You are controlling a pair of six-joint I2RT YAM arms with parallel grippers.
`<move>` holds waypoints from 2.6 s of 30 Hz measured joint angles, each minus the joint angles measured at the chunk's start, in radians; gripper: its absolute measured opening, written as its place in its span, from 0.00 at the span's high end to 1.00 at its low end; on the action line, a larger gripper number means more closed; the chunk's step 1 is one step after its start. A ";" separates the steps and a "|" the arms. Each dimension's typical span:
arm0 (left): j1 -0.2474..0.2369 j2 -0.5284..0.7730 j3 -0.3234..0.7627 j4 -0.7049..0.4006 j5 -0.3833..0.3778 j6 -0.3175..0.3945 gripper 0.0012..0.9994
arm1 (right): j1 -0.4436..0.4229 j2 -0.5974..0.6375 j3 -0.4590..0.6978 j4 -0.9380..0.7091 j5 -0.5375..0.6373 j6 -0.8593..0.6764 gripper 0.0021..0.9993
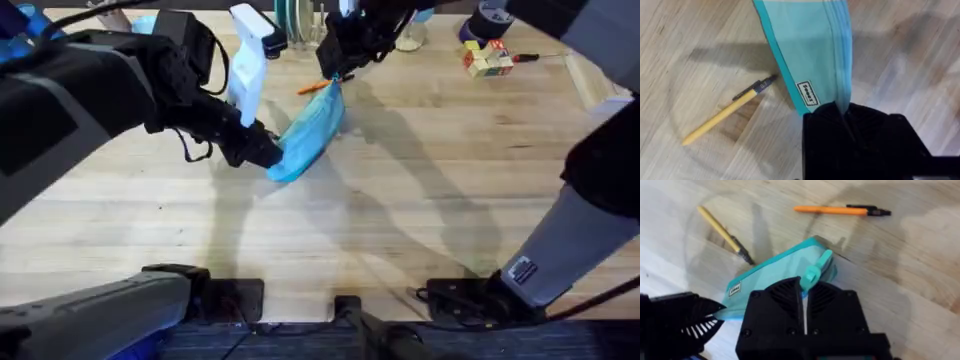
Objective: Unzip the bag, pick up the pens from the table one at a time and place them inside, then zip the bag closed.
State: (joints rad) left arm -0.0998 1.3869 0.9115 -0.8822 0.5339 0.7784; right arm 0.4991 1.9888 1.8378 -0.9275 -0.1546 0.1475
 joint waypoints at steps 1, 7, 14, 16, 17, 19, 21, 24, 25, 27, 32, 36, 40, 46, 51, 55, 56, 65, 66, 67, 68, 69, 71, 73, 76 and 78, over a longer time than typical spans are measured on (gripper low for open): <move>0.000 0.000 0.000 0.000 0.000 0.000 0.96 | 0.004 0.000 0.000 -0.003 -0.003 -0.017 0.97; 0.000 0.000 0.000 -0.011 -0.005 0.000 0.96 | 0.032 0.000 0.000 -0.026 -0.024 -0.090 0.97; 0.000 0.000 0.000 -0.008 -0.010 0.000 0.96 | 0.071 0.000 0.000 -0.046 -0.079 -0.156 0.97; 0.000 0.000 0.000 -0.009 -0.012 0.000 0.96 | 0.084 0.000 0.000 -0.051 -0.078 -0.169 0.97; 0.000 0.000 0.000 -0.010 -0.014 0.000 0.96 | 0.091 0.000 0.000 -0.053 -0.078 -0.176 0.97; 0.000 0.000 0.000 -0.015 -0.020 0.000 0.96 | 0.104 0.000 0.000 -0.061 -0.077 -0.197 0.97; 0.000 0.000 0.000 -0.025 -0.032 0.000 0.96 | 0.120 0.000 0.000 -0.075 -0.075 -0.222 0.97; 0.000 0.000 -0.001 -0.031 -0.044 0.000 0.96 | 0.142 0.000 0.000 -0.105 -0.071 -0.261 0.97; 0.000 0.000 -0.001 -0.030 -0.049 0.000 0.96 | 0.148 0.000 0.000 -0.116 -0.070 -0.276 0.97; 0.001 0.000 -0.001 -0.030 -0.057 0.000 0.96 | 0.154 0.000 0.000 -0.137 -0.070 -0.295 0.97; 0.002 0.000 -0.001 -0.026 -0.063 0.000 0.96 | 0.153 0.000 0.000 -0.161 -0.066 -0.319 0.97; 0.002 0.000 -0.001 -0.024 -0.062 0.000 0.96 | 0.147 0.000 0.000 -0.165 -0.067 -0.328 0.97; 0.002 0.000 -0.001 -0.024 -0.063 0.000 0.96 | 0.146 0.000 0.000 -0.166 -0.081 -0.342 0.97; 0.002 0.000 -0.001 -0.026 -0.068 0.000 0.96 | 0.146 0.000 0.000 -0.166 -0.127 -0.396 0.97; 0.002 0.000 -0.002 -0.027 -0.078 0.000 0.96 | 0.151 0.000 0.000 -0.166 -0.167 -0.447 0.97; 0.002 0.000 -0.002 -0.027 -0.087 0.000 0.96 | 0.167 0.000 0.000 -0.165 -0.186 -0.490 0.97; 0.003 0.000 -0.002 -0.027 -0.088 0.000 0.96 | 0.171 0.000 0.000 -0.164 -0.190 -0.495 0.97; 0.010 0.000 -0.006 -0.026 -0.092 0.000 0.96 | 0.179 0.000 0.000 -0.125 -0.213 -0.516 0.97; 0.011 0.000 -0.006 -0.026 -0.092 0.000 0.96 | 0.179 0.000 0.000 -0.123 -0.214 -0.519 0.97; 0.011 0.000 -0.007 -0.026 -0.092 0.000 0.96 | 0.179 0.000 0.000 -0.121 -0.214 -0.520 0.97; 0.011 0.000 -0.007 -0.026 -0.092 0.000 0.96 | 0.179 0.000 0.000 -0.121 -0.215 -0.520 0.97; 0.011 0.000 -0.007 -0.026 -0.092 0.000 0.96 | 0.179 0.000 0.000 -0.121 -0.217 -0.521 0.97; 0.011 0.000 -0.008 -0.026 -0.092 0.000 0.96 | 0.179 0.000 0.000 -0.121 -0.220 -0.522 0.97; 0.011 0.000 -0.008 -0.026 -0.092 0.000 0.96 | 0.179 0.000 0.000 -0.121 -0.220 -0.522 0.97; 0.011 0.000 -0.008 -0.026 -0.092 0.000 0.96 | 0.179 0.000 0.000 -0.121 -0.225 -0.522 0.97; 0.011 0.000 -0.008 -0.026 -0.093 0.000 0.96 | 0.179 0.000 0.000 -0.121 -0.236 -0.522 0.97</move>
State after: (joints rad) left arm -0.0887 1.3869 0.9035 -0.9085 0.4412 0.7788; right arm 0.6777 1.9888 1.8378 -1.0485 -0.3902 -0.3748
